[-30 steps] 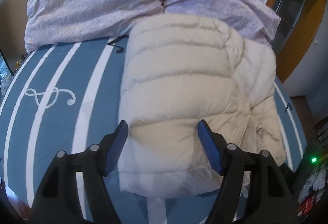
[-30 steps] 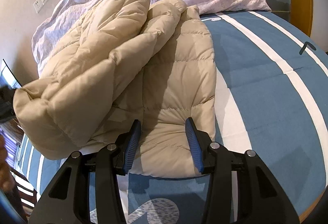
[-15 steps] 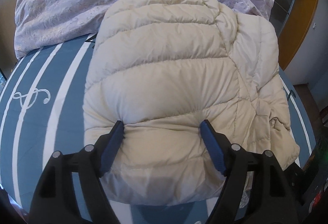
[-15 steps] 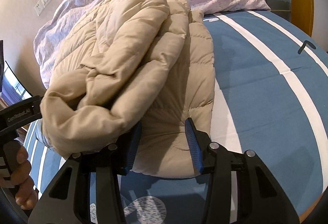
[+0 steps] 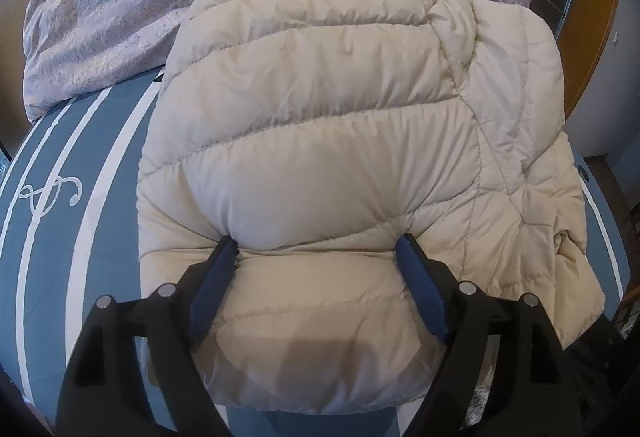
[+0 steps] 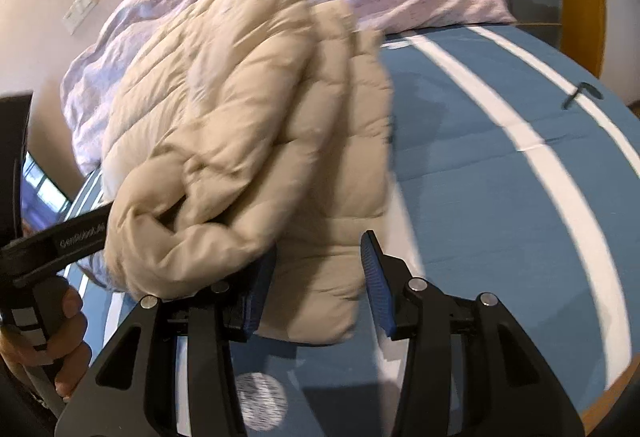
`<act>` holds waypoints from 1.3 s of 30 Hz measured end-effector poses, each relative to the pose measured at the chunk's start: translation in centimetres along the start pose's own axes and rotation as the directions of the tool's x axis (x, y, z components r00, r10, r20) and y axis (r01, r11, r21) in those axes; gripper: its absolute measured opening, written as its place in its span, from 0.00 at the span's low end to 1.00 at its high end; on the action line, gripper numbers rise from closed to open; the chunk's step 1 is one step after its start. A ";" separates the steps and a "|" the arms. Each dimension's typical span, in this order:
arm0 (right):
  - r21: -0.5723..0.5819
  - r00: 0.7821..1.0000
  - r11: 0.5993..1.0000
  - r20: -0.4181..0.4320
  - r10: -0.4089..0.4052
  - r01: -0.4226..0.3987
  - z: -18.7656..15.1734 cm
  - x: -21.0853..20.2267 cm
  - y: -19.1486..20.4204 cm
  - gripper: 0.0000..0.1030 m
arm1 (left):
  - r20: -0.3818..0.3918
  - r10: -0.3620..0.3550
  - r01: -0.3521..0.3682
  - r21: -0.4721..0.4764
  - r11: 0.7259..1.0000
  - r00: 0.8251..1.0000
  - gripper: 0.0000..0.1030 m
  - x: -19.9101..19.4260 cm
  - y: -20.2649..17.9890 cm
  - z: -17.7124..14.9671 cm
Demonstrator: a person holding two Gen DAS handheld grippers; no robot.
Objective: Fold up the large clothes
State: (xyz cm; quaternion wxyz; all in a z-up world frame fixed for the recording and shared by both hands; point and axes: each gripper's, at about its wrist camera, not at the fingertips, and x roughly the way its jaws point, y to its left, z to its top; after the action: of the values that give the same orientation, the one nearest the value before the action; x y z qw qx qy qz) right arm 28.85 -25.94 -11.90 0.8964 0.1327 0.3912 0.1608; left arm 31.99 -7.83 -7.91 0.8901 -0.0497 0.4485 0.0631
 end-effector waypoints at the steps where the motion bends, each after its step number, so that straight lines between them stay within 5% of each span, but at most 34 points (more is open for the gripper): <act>1: 0.020 1.000 1.000 0.003 -0.019 0.019 0.2 -0.2 -0.7 0.44 | 0.000 0.002 -0.002 0.001 1.000 1.000 0.79 0.0 0.0 0.0; 7: 0.095 0.998 0.995 0.051 -0.041 0.036 2.7 -1.6 -3.2 0.43 | 0.001 0.011 -0.011 0.008 1.000 1.000 0.80 0.0 -0.1 0.1; 15: 0.025 0.991 1.000 0.136 0.004 -0.007 7.6 -3.0 -0.8 0.29 | 0.006 0.013 -0.013 0.006 1.000 1.000 0.80 -0.1 -0.5 0.3; 26: -0.078 0.987 0.994 0.140 0.085 -0.074 7.5 -2.5 3.8 0.22 | 0.007 0.010 -0.010 0.008 1.000 1.000 0.80 -0.2 -0.6 0.4; 34: -0.073 0.998 0.995 0.023 -0.061 0.063 6.1 2.0 2.4 0.07 | 0.005 -0.011 0.011 0.009 1.000 1.000 0.81 -0.3 -0.3 0.6; 39: -0.019 0.973 0.973 -0.021 -0.229 0.229 6.0 3.8 -0.2 0.00 | 0.016 -0.022 0.022 0.023 0.999 1.000 0.81 -0.6 -0.6 0.6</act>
State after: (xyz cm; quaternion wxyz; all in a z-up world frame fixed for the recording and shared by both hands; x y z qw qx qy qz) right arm 35.81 -25.32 -10.58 0.9054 0.0776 0.4130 0.0610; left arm 32.23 -8.38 -7.00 0.8948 -0.0438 0.4416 0.0486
